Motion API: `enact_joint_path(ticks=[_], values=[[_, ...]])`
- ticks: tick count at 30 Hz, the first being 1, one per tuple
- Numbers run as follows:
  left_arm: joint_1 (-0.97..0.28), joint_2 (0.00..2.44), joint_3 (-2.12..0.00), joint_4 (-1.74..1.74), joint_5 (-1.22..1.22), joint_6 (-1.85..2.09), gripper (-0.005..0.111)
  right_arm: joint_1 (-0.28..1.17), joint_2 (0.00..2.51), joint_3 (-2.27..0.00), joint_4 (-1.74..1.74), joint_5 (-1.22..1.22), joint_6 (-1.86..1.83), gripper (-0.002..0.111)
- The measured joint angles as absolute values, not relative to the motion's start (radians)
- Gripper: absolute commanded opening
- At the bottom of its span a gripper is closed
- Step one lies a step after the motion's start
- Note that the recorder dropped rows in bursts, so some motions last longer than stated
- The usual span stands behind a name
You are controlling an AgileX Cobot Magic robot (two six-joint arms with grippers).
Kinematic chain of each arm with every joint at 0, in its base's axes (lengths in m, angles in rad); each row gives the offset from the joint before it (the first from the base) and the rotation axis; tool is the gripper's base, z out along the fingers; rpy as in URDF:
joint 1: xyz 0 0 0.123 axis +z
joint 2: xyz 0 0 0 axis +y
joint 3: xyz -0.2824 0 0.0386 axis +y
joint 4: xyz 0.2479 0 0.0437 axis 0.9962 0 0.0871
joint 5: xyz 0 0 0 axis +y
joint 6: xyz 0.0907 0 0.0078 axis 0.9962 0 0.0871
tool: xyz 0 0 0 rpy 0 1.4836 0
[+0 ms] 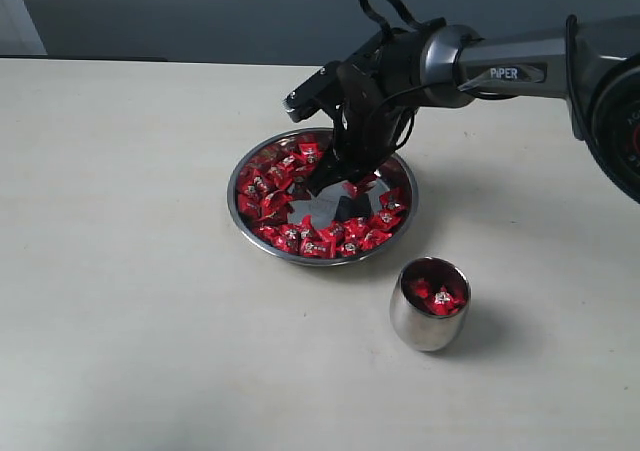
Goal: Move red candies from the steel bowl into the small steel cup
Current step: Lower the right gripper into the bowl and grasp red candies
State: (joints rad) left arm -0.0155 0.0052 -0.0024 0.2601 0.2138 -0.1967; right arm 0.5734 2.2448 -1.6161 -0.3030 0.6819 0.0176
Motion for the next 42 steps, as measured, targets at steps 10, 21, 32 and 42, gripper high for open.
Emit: enact_joint_path(ticks=[10,21,32,42], values=[[-0.015,0.005,-0.002,0.260,0.214,-0.197,0.000,0.573,2.245,-1.616,-0.242,0.691,0.019,0.031],[-0.015,0.005,-0.002,0.260,0.214,-0.197,0.000,0.573,2.245,-1.616,-0.185,0.740,0.019,0.031],[-0.015,0.005,-0.002,0.260,0.214,-0.197,0.000,0.573,2.271,-1.621,-0.165,0.716,0.019,0.020],[-0.015,0.005,-0.002,0.260,0.214,-0.197,0.000,0.573,2.185,-1.621,-0.156,0.737,0.019,0.000]])
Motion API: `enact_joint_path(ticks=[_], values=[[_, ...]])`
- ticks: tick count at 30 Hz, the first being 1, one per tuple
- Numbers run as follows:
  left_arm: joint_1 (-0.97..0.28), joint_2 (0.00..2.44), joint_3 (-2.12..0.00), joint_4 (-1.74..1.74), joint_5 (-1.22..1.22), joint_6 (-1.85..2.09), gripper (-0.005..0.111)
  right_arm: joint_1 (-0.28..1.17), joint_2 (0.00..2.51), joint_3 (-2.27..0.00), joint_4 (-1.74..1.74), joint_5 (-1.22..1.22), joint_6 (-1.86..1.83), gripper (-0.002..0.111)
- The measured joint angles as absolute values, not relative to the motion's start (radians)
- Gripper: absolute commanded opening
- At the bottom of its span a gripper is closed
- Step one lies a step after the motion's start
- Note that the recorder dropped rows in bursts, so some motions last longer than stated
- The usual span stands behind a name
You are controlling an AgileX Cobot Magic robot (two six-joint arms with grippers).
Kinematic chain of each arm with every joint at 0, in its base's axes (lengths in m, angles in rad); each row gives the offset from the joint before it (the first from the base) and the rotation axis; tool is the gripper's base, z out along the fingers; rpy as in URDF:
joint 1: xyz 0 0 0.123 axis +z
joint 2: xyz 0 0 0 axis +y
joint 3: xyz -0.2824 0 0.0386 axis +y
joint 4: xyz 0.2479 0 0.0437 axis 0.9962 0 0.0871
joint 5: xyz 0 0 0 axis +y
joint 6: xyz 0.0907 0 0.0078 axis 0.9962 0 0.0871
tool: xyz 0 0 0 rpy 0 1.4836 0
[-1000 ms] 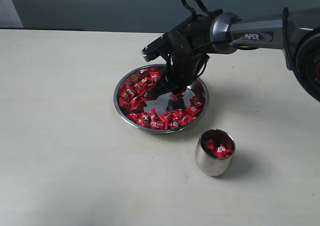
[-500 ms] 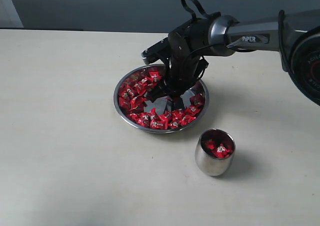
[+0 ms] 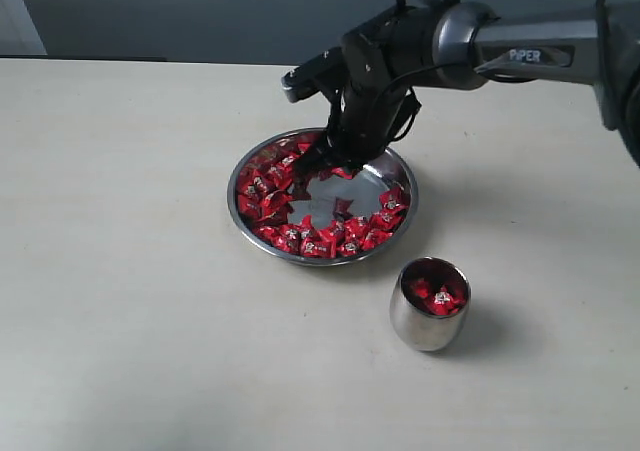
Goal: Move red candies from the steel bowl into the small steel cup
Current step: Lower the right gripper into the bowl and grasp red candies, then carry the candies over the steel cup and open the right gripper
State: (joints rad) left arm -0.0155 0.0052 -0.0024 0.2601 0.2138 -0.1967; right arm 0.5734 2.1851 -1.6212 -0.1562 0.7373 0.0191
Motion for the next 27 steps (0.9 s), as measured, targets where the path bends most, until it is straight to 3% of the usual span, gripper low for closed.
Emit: enact_joint_path(ticks=[8,20,27], values=[[-0.015,0.005,-0.002,0.260,0.214,-0.197,0.000,0.573,1.971,-1.546,-0.084,0.862,0.023,0.000],[-0.015,0.005,-0.002,0.260,0.214,-0.197,0.000,0.630,1.466,-0.992,0.009,0.695,0.060,0.000],[-0.015,0.005,-0.002,0.260,0.214,-0.197,0.000,0.630,1.336,-0.797,0.042,0.628,0.083,0.000]])
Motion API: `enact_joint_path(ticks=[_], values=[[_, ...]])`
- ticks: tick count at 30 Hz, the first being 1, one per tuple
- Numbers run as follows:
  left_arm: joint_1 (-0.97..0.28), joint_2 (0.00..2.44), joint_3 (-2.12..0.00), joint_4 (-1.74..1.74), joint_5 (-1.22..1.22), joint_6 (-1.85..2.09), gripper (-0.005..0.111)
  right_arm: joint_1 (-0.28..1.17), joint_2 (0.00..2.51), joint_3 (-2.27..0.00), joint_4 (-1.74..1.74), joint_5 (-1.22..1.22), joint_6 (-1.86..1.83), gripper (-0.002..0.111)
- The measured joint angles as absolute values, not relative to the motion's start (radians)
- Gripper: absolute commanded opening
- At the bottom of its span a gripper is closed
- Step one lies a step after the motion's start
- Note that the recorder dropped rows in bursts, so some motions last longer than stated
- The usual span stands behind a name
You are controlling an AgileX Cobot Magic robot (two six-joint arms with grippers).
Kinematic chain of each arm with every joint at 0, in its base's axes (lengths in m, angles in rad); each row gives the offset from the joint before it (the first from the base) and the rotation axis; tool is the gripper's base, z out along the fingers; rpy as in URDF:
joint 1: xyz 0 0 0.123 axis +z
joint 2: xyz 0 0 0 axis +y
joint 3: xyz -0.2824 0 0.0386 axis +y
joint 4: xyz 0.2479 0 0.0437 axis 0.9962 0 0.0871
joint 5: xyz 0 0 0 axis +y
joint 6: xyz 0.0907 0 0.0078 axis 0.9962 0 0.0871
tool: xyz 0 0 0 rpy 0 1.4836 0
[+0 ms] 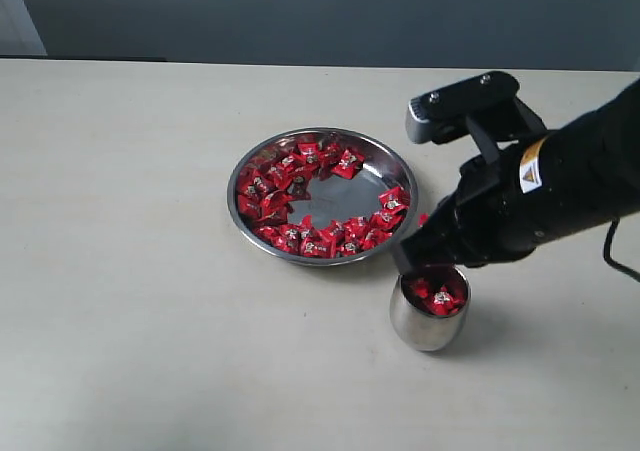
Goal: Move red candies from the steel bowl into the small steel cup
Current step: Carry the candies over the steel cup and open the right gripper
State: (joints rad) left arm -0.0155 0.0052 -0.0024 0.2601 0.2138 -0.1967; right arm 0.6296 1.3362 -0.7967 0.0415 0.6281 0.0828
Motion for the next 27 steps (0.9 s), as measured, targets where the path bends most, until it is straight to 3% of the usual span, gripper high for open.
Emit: enact_joint_path(ticks=[20,27], values=[[-0.015,0.005,-0.002,0.260,0.214,-0.197,0.000,0.630,1.334,-0.674,0.116,0.533,0.008,0.001],[-0.015,0.005,-0.002,0.260,0.214,-0.197,0.000,0.630,1.334,-0.673,0.116,0.533,0.000,0.030]])
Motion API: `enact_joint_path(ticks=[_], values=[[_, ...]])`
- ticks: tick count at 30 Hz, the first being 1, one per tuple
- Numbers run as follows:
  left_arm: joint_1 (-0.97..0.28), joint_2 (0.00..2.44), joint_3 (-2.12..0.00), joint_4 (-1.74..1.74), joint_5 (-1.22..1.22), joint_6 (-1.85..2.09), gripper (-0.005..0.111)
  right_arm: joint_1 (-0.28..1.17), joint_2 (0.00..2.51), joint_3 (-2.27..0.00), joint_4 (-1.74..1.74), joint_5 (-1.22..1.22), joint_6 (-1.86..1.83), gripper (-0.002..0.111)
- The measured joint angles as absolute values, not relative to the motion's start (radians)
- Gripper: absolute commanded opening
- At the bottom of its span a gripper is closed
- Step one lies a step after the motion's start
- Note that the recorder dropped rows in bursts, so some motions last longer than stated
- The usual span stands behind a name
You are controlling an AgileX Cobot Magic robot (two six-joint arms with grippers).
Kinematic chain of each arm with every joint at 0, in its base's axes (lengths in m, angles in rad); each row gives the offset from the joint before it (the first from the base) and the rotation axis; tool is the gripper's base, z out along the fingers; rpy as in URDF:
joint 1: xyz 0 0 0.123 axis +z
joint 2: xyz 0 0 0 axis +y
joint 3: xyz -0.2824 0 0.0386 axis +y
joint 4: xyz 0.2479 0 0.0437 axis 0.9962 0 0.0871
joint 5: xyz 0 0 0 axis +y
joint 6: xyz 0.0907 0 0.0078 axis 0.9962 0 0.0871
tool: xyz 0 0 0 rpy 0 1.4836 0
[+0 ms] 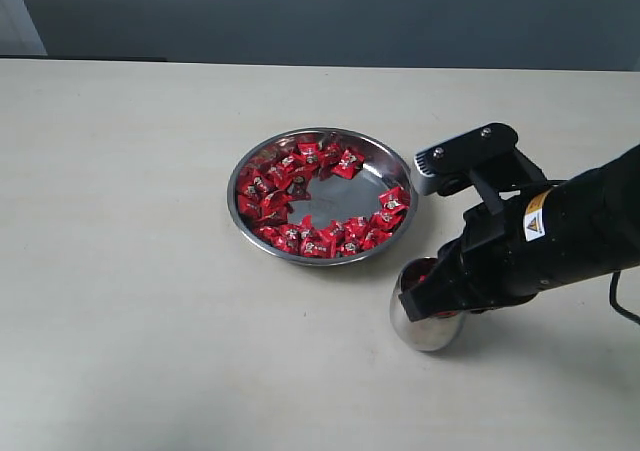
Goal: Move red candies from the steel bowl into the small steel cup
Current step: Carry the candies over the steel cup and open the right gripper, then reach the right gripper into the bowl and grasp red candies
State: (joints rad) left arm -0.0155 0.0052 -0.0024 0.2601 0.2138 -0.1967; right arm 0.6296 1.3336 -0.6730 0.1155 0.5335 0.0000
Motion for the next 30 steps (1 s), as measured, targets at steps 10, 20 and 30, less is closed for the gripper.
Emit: enact_joint_path(ticks=[10,20,30], values=[[-0.015,0.005,-0.002,0.260,0.214,-0.197,0.000,0.630,1.334,-0.691,0.116,0.447,0.000,0.033],[-0.015,0.005,-0.002,0.260,0.214,-0.197,0.000,0.630,1.417,-0.856,0.118,0.322,-0.021,0.033],[-0.015,0.005,-0.002,0.260,0.214,-0.197,0.000,0.630,1.747,-1.127,0.115,0.321,-0.106,0.033]])
